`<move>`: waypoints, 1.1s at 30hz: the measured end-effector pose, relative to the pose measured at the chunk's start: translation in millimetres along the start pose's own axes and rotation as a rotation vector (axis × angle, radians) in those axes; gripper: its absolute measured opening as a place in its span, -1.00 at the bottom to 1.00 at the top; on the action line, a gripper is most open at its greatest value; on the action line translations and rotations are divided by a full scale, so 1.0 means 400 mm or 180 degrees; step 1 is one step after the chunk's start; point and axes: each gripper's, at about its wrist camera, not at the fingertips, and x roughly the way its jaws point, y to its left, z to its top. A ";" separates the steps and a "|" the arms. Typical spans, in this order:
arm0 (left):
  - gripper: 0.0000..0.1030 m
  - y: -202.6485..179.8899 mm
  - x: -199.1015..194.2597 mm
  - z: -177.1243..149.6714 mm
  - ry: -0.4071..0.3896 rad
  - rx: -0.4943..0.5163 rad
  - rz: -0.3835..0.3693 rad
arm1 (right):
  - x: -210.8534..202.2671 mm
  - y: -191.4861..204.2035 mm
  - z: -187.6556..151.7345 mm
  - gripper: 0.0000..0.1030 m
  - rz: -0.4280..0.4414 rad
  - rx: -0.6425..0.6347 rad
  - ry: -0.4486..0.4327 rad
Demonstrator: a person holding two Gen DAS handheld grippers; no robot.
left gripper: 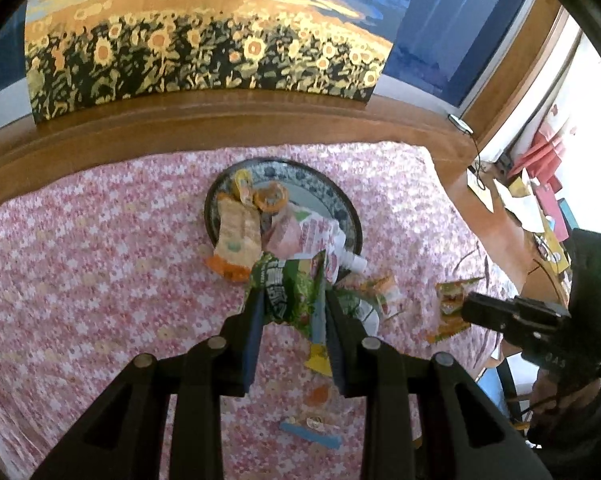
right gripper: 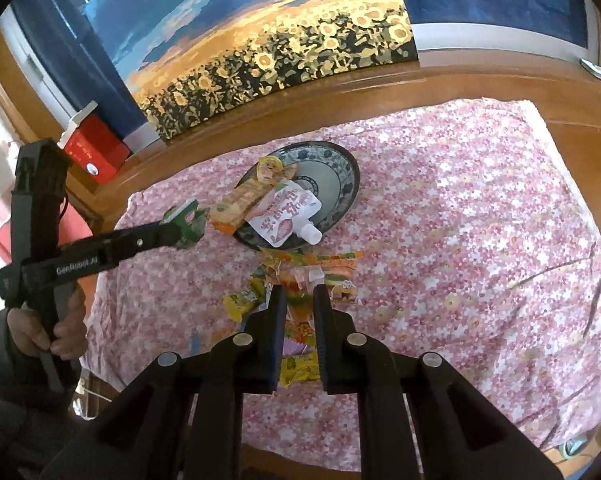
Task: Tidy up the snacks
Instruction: 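Grasp the green snack pack with the left tool while the right tool grasps a small orange pack, then carry the green pack with the left tool while the right tool carries its pack over the plate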
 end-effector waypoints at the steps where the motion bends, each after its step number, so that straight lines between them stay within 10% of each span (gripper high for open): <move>1: -0.42 0.000 -0.001 0.007 -0.0008 0.0010 0.0011 | -0.003 0.003 0.004 -0.72 0.0000 0.0000 -0.0005; 33: -0.42 0.014 0.102 0.182 0.0022 0.0216 0.0064 | 0.089 -0.027 0.180 -0.84 0.0168 -0.0006 -0.0111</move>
